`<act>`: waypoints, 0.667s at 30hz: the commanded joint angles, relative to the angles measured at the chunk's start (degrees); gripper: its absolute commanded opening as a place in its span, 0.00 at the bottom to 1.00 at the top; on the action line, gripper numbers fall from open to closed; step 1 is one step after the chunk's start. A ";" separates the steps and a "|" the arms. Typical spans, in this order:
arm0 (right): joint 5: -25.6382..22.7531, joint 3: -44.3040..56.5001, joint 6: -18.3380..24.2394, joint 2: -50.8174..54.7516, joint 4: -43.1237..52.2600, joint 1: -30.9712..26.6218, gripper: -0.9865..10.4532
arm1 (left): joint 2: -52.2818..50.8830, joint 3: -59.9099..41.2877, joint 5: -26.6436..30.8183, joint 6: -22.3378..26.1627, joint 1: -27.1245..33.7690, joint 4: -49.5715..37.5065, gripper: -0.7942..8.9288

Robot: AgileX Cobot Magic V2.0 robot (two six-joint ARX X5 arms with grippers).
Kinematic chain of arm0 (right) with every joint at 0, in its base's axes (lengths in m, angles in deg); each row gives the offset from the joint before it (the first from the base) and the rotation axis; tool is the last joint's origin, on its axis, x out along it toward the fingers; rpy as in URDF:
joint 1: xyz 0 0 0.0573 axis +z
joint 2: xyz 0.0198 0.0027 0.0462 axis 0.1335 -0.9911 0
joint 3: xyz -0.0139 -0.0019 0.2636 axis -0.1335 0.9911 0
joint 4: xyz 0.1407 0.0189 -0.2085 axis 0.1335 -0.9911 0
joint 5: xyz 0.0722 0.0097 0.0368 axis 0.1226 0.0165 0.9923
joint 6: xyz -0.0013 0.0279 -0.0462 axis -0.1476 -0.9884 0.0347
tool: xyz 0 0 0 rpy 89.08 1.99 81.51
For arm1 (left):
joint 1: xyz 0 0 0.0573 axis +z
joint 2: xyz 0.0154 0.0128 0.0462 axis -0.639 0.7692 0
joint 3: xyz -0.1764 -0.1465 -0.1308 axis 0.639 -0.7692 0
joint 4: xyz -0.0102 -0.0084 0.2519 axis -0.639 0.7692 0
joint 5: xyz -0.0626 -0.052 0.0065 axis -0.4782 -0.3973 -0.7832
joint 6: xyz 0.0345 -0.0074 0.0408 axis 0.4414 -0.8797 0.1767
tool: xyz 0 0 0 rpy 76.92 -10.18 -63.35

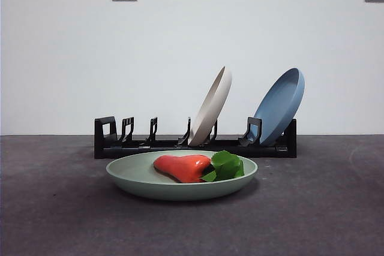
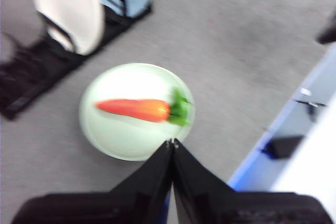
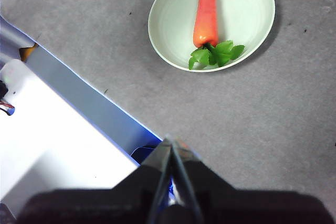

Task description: Take the green plate from the plate rack,put the plate on the table,take the carrot from the table,put the carrot in the plate

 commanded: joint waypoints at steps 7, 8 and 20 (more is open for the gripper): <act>-0.11 0.09 0.46 0.20 0.13 0.15 0.09 | -10.16 -4.13 -5.29 13.51 23.74 -22.62 0.08; -0.11 0.09 0.46 0.20 0.13 0.15 0.09 | -12.11 -6.10 -6.84 14.32 26.99 -26.01 0.08; -0.09 0.09 0.48 0.22 0.13 0.15 0.09 | -34.38 -40.35 -8.92 14.97 48.85 -52.28 0.08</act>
